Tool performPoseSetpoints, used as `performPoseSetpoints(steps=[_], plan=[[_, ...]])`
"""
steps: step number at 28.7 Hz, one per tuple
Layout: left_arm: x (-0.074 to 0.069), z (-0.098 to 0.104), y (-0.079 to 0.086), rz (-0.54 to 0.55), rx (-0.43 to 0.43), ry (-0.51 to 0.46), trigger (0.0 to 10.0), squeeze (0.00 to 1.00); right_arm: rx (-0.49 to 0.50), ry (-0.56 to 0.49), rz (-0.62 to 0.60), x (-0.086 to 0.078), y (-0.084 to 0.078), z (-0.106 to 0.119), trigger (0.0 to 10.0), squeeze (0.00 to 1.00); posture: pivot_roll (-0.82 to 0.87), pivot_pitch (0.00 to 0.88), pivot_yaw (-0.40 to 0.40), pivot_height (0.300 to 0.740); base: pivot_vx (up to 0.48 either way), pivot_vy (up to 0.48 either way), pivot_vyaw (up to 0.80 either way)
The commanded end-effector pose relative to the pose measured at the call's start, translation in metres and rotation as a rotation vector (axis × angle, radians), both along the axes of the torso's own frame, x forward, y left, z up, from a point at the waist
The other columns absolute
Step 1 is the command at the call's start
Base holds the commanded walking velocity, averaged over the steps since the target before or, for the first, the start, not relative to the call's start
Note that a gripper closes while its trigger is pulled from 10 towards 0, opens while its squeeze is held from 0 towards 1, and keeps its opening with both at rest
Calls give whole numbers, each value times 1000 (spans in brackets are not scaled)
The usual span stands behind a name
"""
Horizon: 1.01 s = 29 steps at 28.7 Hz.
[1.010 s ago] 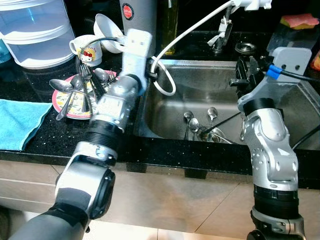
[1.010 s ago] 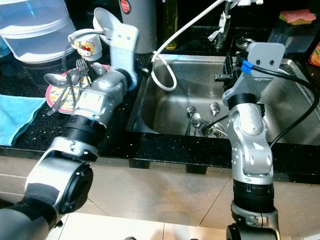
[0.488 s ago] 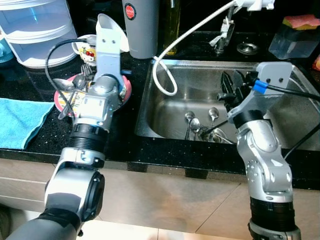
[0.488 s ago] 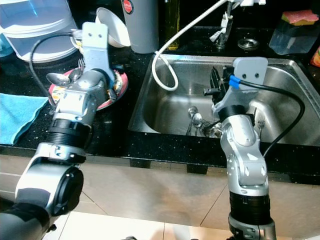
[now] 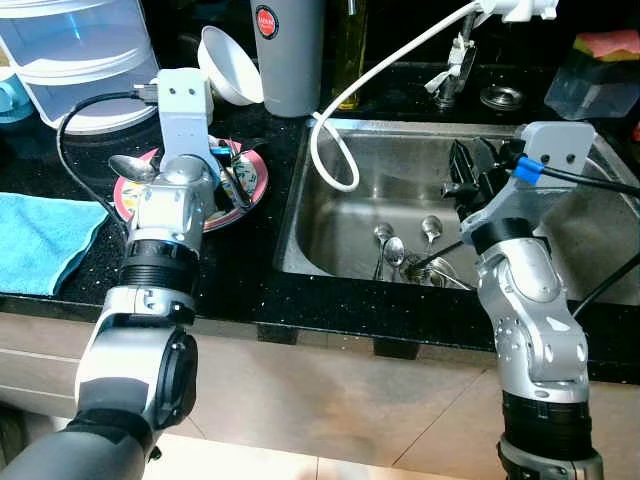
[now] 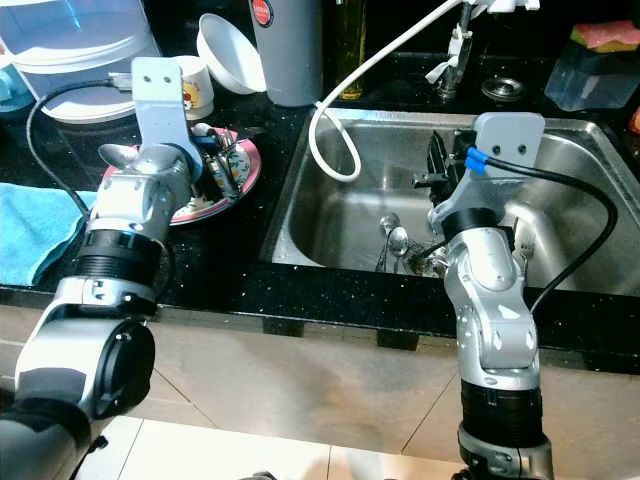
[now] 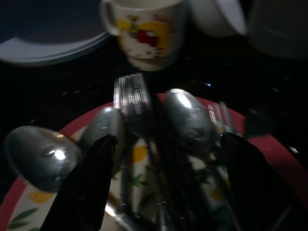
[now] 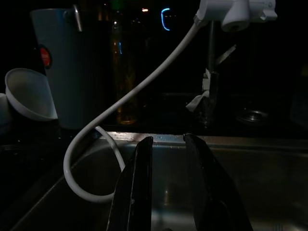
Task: Kitchen organization
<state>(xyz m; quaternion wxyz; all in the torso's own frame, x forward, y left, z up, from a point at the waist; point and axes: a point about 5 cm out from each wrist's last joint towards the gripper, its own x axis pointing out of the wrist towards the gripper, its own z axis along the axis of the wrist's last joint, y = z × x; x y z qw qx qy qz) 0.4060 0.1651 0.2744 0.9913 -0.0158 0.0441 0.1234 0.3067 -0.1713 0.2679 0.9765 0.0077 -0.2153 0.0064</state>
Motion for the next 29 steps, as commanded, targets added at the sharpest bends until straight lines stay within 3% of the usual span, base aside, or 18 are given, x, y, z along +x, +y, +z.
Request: performPoseSetpoints(steps=[1, 4, 5, 9, 12, 24, 26, 27, 28, 29], plan=[[-1, 2, 7, 51, -35, 0, 10000, 0, 2, -10, -5, -2, -1, 3, 10000, 0, 34, 115, 78, 740, 0, 0, 0], [-1, 3, 10, 73, -67, -11, 10000, 0, 3, -11, -5, -2, -1, 3, 10000, 0, 34, 115, 78, 740, 0, 0, 0], [0, 1, 13, 81, -129, -1, 8431, 0, 3, -10, -5, -1, -1, 3, 10000, 0, 35, 113, 78, 740, 0, 0, 0], [2, -2, 15, 73, -202, 17, 8588, 0, 3, -11, -4, -1, -1, 3, 10000, 0, 35, 113, 78, 740, 0, 0, 0], [5, -4, 13, 39, -309, 27, 10000, 0, 3, -13, -1, 0, 0, 4, 10000, 0, 34, 112, 75, 740, 0, 0, 0], [11, -14, 18, 33, -477, 60, 9843, 0, 2, -16, 1, 0, 0, 5, 10000, 0, 25, 109, 76, 740, 0, 0, 0], [11, -14, 19, 35, -473, 61, 9843, 0, 1, -16, 1, 0, 0, 5, 10000, 0, 25, 109, 76, 740, 0, 0, 0], [12, -16, 21, 48, -472, 67, 7647, 0, 1, -17, 3, 0, 1, 5, 10000, 0, 24, 104, 73, 740, 0, 0, 0], [12, -17, 21, 50, -484, 70, 6431, 0, 0, -18, 4, 0, 1, 6, 10000, 0, 24, 104, 73, 740, 0, 0, 0], [12, -17, 21, 50, -484, 70, 6431, 0, 0, -18, 4, 0, 1, 6, 10000, 0, 24, 104, 73, 740, 0, 0, 0]])
